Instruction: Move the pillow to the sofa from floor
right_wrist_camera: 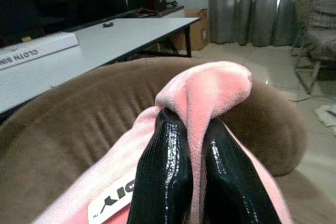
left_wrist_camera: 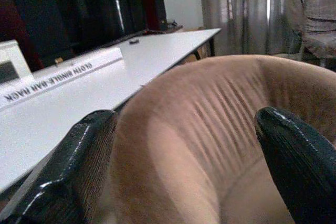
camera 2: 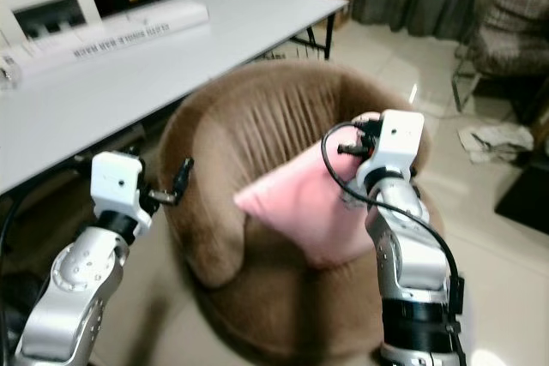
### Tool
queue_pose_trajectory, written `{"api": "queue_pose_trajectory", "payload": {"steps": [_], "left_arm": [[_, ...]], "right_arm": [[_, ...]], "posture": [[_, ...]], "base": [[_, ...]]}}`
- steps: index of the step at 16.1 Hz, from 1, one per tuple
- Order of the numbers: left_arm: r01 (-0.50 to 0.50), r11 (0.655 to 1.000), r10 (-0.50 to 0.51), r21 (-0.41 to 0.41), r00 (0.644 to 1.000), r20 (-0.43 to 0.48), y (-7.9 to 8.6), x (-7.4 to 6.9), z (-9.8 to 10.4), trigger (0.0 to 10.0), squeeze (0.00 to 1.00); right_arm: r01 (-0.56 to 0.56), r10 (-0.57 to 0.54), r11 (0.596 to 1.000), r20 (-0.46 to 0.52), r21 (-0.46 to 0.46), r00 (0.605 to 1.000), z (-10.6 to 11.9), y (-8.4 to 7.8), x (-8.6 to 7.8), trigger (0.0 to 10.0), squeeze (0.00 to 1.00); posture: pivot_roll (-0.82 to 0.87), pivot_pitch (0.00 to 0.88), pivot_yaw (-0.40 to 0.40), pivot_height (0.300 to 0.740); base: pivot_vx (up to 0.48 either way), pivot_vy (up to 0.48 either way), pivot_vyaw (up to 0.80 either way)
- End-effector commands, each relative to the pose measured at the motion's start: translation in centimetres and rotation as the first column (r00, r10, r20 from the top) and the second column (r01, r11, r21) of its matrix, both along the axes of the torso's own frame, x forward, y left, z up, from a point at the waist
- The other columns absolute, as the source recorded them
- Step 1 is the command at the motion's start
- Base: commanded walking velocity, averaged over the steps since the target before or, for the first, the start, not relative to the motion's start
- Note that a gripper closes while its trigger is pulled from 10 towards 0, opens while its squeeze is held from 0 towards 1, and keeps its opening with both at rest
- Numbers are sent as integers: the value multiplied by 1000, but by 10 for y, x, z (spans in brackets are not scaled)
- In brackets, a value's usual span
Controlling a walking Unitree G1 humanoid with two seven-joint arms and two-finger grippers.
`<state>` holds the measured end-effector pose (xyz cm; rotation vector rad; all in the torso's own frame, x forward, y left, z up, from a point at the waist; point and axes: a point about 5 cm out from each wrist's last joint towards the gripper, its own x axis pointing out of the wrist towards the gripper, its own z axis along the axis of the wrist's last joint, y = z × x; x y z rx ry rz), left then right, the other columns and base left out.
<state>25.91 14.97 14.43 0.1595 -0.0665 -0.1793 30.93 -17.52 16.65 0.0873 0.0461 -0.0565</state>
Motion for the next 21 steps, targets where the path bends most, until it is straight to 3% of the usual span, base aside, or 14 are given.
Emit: {"api": "queue_pose_trajectory", "payload": {"steps": [1, 10, 14, 16, 21], "left_arm": [[-9, 1000, 9, 9, 1000, 6, 4, 0, 2, 10000, 0], [-17, 1000, 17, 25, 1000, -16, 4, -2, -2, 10000, 0], [17, 997, -11, 77, 997, -70, 3, -6, -12, 10000, 0], [3, 996, 4, 92, 997, -72, 6, -9, -12, 10000, 0], [-34, 993, 44, 113, 995, -85, 16, -14, -13, 10000, 0]], "right_arm": [[-23, 23, 1000, 43, -10, 999, 11, 6, 2, 10000, 0], [-52, 53, 998, 30, -32, 998, 10, 7, 5, 10000, 0], [-163, 161, 981, -20, -102, 987, 5, 5, 16, 10000, 0], [-177, 173, 971, -39, -160, 984, 7, -9, 28, 10000, 0], [-174, 172, 954, -31, -243, 985, 24, -35, 39, 10000, 0]], "posture": [[22, 0, 13, 740], [29, 0, 1, 740], [33, 0, 1, 740], [41, 0, -6, 740], [66, 0, -20, 740]], "base": [[341, 0, 0], [70, 0, 0], [0, 0, 0], [0, 0, 0], [0, 0, 0]]}}
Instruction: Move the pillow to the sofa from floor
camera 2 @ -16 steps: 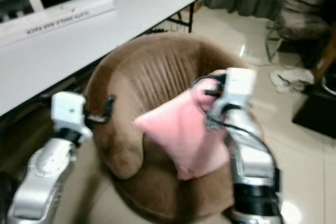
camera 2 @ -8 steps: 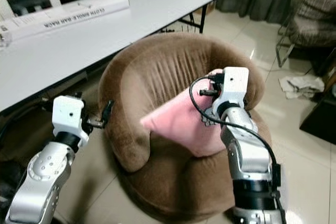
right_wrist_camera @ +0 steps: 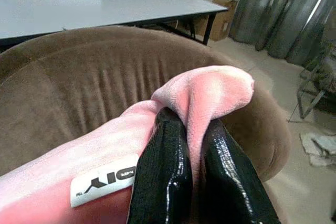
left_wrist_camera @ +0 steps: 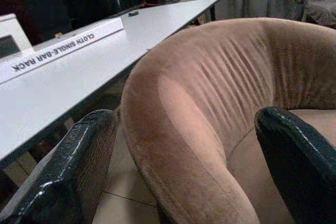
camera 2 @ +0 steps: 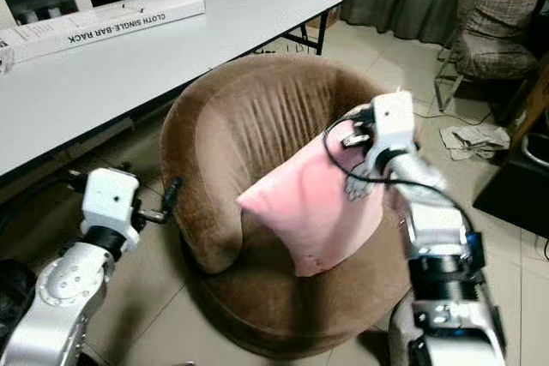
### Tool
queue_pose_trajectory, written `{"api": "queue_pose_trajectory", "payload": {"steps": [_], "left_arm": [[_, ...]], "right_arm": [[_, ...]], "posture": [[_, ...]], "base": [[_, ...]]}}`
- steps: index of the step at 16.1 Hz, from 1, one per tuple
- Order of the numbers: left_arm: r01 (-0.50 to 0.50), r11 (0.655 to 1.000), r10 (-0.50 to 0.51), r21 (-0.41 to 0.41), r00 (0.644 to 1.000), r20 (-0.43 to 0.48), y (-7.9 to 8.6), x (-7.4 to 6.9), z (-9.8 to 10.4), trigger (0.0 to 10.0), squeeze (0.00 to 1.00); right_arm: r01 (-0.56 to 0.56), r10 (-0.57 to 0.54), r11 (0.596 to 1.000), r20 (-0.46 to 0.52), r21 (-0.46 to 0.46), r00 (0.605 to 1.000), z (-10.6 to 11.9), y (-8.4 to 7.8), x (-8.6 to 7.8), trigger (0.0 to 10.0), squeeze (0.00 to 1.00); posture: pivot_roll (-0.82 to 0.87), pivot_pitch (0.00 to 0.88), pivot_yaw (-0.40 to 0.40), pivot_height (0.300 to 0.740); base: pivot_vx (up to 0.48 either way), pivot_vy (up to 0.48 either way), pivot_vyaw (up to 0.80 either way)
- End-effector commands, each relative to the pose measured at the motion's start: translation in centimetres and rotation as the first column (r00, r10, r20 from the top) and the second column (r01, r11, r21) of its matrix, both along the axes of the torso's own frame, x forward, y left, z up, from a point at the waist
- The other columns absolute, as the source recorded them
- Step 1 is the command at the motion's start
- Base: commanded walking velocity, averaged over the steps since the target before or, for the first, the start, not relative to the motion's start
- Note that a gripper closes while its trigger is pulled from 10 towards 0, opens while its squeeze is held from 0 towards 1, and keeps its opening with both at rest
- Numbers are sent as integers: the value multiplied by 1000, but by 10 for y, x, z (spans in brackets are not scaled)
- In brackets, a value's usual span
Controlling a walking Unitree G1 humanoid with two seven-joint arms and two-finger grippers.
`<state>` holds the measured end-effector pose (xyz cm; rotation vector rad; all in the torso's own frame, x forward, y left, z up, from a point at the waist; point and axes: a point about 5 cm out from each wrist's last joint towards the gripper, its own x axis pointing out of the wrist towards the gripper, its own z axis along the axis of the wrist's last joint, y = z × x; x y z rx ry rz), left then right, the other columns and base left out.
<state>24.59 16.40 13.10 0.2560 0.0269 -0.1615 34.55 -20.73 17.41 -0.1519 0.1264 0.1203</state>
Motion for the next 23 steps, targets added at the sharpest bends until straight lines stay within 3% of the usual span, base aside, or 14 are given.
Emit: {"api": "queue_pose_trajectory", "payload": {"steps": [1, 5, 10, 13, 17, 20, 21, 22, 23], "left_arm": [[-14, 1000, 15, 14, 1000, -11, 3, -2, 0, 10000, 0], [5, 1000, -5, 3, 1000, -27, 2, -7, -2, 10000, 0], [26, 1000, -26, 5, 999, -44, -1, -14, -1, 10000, 0], [62, 998, -61, 26, 997, -51, -3, -19, 3, 10000, 0], [108, 993, -106, 37, 993, -50, -10, -23, 9, 10000, 0], [133, 990, -130, 50, 990, -57, -12, -23, 11, 10000, 0], [145, 988, -142, 58, 988, -57, -14, -23, 11, 10000, 0], [154, 986, -150, 61, 987, -57, -15, -22, 12, 10000, 0], [163, 984, -160, 64, 985, -58, -17, -22, 13, 10000, 0]], "right_arm": [[-3, 4, 1000, 70, -23, 998, 19, -8, 4, 10000, 0], [-22, 24, 994, 17, -107, 1000, 14, -19, 7, 10000, 0], [-68, 65, 989, -22, -134, 998, -8, -5, 25, 10000, 0], [-40, 29, 984, -66, -171, 997, -34, 18, 40, 10000, 0], [-23, 15, 992, -61, -122, 998, -37, 57, 49, 10000, 0], [-65, 56, 996, -132, -63, 990, -46, 83, 48, 10000, 0], [-100, 85, 992, -174, -76, 981, -54, 89, 44, 10000, 294], [-122, 96, 985, -194, -123, 976, -60, 91, 42, 10000, 1000], [-115, 85, 983, -203, -141, 976, -64, 88, 40, 10000, 1000]], "posture": [[71, 0, -24, 740], [74, 0, -25, 740], [90, 0, -20, 740], [138, 0, -17, 740], [186, 25, -11, 740], [198, 29, -11, 740], [207, 27, -12, 740], [207, 27, -12, 740], [207, 27, -12, 740]], "base": [[0, 0, 0], [0, 0, 0], [0, 0, 0], [0, 0, 0], [0, 0, 0], [0, 0, 0], [0, 0, 0], [0, 0, 0], [0, 0, 0]]}}
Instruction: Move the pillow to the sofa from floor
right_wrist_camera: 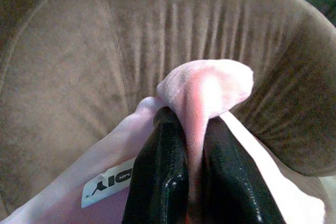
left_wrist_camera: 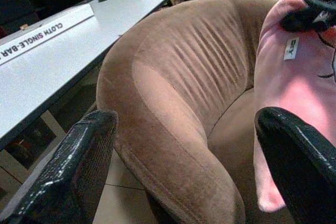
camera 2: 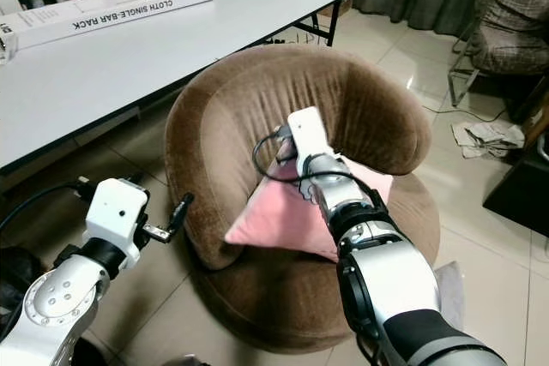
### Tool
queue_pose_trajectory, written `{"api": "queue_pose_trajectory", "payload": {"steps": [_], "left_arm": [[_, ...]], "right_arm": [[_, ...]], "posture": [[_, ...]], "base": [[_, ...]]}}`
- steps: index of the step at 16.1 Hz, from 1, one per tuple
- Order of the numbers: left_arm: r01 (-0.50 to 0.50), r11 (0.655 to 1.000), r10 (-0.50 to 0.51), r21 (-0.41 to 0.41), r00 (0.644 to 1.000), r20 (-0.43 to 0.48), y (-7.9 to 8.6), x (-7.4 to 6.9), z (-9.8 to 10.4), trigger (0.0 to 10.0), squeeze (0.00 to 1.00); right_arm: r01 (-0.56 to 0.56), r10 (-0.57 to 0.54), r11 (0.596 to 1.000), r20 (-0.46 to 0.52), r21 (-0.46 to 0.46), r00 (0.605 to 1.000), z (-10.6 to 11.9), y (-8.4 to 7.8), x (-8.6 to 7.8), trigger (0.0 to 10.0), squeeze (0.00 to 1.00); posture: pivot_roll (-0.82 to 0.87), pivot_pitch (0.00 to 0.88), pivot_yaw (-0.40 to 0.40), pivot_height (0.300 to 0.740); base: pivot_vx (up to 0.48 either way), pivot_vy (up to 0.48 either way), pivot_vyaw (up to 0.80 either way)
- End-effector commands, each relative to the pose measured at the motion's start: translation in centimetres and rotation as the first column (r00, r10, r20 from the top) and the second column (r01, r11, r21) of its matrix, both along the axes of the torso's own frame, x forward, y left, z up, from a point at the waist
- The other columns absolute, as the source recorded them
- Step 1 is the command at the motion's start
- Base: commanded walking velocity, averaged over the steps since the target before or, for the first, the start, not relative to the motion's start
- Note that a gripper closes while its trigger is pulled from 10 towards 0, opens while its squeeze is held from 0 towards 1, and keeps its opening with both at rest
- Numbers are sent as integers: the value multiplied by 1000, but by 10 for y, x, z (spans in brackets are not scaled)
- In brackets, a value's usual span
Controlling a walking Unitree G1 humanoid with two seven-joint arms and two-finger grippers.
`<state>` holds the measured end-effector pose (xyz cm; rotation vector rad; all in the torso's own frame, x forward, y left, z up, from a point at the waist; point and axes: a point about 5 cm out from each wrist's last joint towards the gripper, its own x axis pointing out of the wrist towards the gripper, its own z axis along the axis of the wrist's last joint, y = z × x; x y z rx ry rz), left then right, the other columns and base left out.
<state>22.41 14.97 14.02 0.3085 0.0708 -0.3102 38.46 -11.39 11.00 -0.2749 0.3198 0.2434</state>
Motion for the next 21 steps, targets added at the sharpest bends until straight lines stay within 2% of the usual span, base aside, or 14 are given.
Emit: {"api": "queue_pose_trajectory", "payload": {"steps": [1, 4, 6, 10, 12, 13, 14, 15, 17, 19, 20, 21], "left_arm": [[21, 1000, -21, 12, 1000, 6, -3, 0, 4, 10000, 0], [29, 1000, -29, 13, 1000, 6, -4, 2, 4, 10000, 0], [48, 999, -48, 9, 999, 9, -5, 4, 5, 10000, 0], [199, 980, -199, -26, 980, -14, -19, 4, 5, 10000, 0], [240, 970, -241, -32, 970, -22, -20, 3, 5, 10000, 0], [248, 968, -248, -28, 968, -23, -17, 5, 5, 10000, 0], [236, 971, -237, -35, 971, -16, -14, 9, 5, 10000, 0], [226, 973, -227, -43, 974, -14, -14, 11, 5, 10000, 0], [99, 994, -100, -54, 995, -29, -3, 20, -3, 10000, 0], [-63, 990, 56, -124, 997, -56, 10, 25, -15, 10000, 0], [-79, 987, 71, -136, 996, -63, 11, 25, -17, 10000, 0], [-90, 989, 81, -121, 993, -84, 10, 26, -24, 10000, 0]], "right_arm": [[25, -25, 999, 6, -25, 1000, 1, -6, 1, 10000, 1000], [45, -47, 999, 85, 28, 995, 14, -11, 6, 10000, 1000], [26, -29, 999, 95, 30, 995, 19, -11, 8, 10000, 1000], [-22, 18, 999, 111, 41, 994, 30, -6, 13, 10000, 1000], [-2, -6, 998, 111, 66, 994, 32, -7, 14, 10000, 1000], [-13, 7, 998, 112, 61, 994, 32, -7, 14, 10000, 965], [-39, 29, 996, 117, 82, 993, 32, -7, 13, 10000, 0], [-35, 22, 994, 121, 108, 992, 32, -9, 13, 10000, 0], [9, -28, 989, 123, 145, 992, 26, -22, 10, 10000, 0], [47, -71, 985, 135, 169, 988, 8, -38, -6, 10000, 0], [58, -82, 984, 138, 170, 987, 4, -40, -10, 10000, 0], [69, -94, 983, 139, 171, 986, -6, -42, -25, 10000, 0]], "posture": [[207, 27, -12, 740], [200, 9, -1, 740], [189, 4, 11, 740], [181, 0, 24, 740], [179, 0, 21, 740], [170, 0, 11, 740], [157, 0, 4, 740], [149, 0, 3, 740], [116, 0, 2, 740], [53, 0, 21, 740], [41, 0, 24, 740], [15, 0, 35, 740]], "base": [[0, 0, 0], [0, 0, 0], [0, 0, 0], [0, 0, 0], [0, 0, 0], [0, 0, 0], [0, 0, 0], [0, 0, 0], [0, 0, 0], [0, 0, 0], [0, 0, 0], [0, 0, 0]]}}
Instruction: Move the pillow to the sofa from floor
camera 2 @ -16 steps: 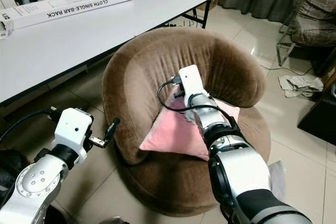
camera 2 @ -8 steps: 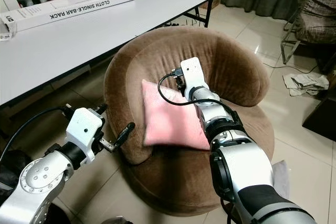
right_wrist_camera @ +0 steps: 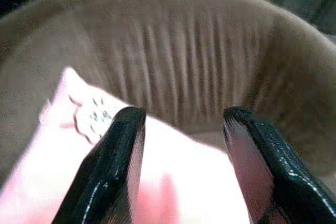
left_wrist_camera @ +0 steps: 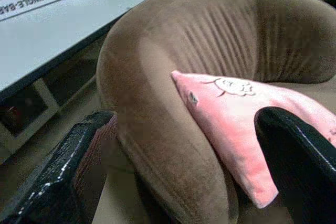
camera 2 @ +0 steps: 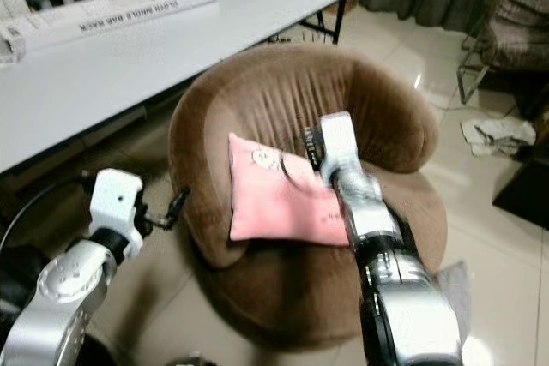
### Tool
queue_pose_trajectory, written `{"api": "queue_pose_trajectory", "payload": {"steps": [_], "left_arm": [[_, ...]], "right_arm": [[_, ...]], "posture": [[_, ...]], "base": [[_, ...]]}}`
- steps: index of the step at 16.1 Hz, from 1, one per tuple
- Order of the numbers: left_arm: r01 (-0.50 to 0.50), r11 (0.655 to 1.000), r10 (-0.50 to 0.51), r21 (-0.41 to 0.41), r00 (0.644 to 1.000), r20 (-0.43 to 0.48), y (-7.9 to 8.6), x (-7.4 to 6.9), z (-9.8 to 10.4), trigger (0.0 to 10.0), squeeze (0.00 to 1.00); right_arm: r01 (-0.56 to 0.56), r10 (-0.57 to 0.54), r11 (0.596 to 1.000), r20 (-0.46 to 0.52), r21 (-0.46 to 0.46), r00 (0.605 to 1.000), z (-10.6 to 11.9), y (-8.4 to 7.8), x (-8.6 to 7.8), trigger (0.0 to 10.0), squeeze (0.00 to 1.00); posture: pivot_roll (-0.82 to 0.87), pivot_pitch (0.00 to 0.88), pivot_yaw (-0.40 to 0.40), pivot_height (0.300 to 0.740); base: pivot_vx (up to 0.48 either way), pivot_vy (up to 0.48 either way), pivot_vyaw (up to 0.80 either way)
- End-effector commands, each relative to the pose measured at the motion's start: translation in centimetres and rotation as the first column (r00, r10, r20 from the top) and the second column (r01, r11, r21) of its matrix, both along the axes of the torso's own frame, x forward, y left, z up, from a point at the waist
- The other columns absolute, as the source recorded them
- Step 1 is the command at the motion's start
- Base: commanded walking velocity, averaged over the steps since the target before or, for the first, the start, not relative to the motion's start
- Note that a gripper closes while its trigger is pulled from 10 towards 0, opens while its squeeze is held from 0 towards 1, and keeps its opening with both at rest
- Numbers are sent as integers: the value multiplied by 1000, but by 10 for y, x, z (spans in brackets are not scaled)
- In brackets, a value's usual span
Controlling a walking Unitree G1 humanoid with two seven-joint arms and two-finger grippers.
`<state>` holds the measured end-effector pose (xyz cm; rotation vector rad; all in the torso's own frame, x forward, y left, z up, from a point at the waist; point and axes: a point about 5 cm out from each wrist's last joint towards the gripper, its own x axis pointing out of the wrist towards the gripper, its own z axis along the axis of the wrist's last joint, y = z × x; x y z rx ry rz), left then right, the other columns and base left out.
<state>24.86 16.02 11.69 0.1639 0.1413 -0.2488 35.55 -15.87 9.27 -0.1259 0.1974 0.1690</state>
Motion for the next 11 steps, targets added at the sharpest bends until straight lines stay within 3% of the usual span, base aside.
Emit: {"api": "queue_pose_trajectory", "payload": {"steps": [1, 5, 8, 11], "left_arm": [[-4, 1000, 4, 11, 1000, -8, -4, 3, -5, 10000, 0], [-8, 1000, 8, 1, 1000, 5, -9, 5, -8, 10000, 0], [-11, 1000, 11, -12, 1000, 7, -11, 6, -9, 10000, 0], [-18, 1000, 18, -13, 1000, 17, -11, 4, -9, 10000, 0]], "right_arm": [[18, -18, 1000, 20, 11, 1000, 4, 3, -17, 10000, 0], [115, -114, 992, -28, 42, 993, -8, -1, -61, 10000, 0], [167, -164, 985, -79, 33, 983, -5, -9, -71, 10000, 0], [120, -118, 992, -90, 22, 989, 0, -2, -75, 10000, 0]], "posture": [[5, 0, 38, 740], [-39, 0, 52, 740], [-38, 0, 46, 740], [-19, 0, 25, 740]], "base": [[0, 0, 0], [0, 0, -762], [0, 0, -800], [0, 0, -481]]}}
